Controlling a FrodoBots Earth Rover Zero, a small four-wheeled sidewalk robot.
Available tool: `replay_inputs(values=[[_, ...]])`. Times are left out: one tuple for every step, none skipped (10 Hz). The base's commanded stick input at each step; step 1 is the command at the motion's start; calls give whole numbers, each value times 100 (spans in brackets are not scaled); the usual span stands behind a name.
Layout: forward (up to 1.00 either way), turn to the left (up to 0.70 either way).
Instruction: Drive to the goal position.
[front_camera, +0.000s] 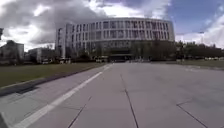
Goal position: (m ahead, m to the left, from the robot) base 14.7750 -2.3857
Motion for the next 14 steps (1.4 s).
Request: replay_inputs(values=[[70,1],[70,1],[70,1],[70,1],[70,1],[70,1],[70,1],[70,1],[70,1],[70,1],[70,1],[70,1],[70,1],[70,1]])
